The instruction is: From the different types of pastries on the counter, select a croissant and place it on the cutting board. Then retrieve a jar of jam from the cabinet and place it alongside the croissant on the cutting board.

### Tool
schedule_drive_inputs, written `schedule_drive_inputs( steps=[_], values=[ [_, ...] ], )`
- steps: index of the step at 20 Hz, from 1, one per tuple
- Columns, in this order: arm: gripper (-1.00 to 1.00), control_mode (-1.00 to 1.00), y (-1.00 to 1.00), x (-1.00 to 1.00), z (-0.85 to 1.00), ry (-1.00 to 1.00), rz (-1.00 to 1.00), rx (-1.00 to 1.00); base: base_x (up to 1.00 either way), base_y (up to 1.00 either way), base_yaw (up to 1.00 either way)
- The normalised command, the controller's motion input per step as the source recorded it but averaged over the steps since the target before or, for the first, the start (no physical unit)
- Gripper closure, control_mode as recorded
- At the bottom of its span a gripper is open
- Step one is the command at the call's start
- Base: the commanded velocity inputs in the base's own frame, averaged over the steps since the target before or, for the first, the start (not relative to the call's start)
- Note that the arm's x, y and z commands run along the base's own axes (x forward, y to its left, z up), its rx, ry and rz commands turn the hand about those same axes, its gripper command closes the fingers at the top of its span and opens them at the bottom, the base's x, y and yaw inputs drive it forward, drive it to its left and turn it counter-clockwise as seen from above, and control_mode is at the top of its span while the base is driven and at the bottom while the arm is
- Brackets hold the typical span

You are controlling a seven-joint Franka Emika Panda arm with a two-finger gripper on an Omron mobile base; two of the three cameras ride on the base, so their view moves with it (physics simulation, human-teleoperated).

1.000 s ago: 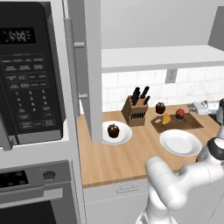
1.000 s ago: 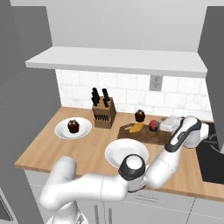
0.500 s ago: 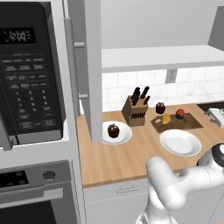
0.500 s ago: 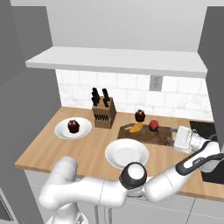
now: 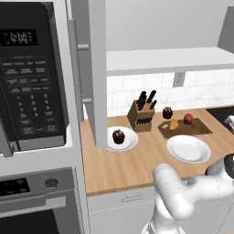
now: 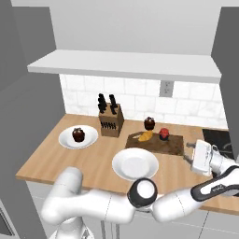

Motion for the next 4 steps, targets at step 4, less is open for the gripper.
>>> schedule_drive_inputs(
  steps=[4],
  values=[
    [-1.0, -1.0, 0.0, 0.0, 0.0, 0.0, 0.0, 0.0, 0.0, 0.0, 0.0]
  ],
)
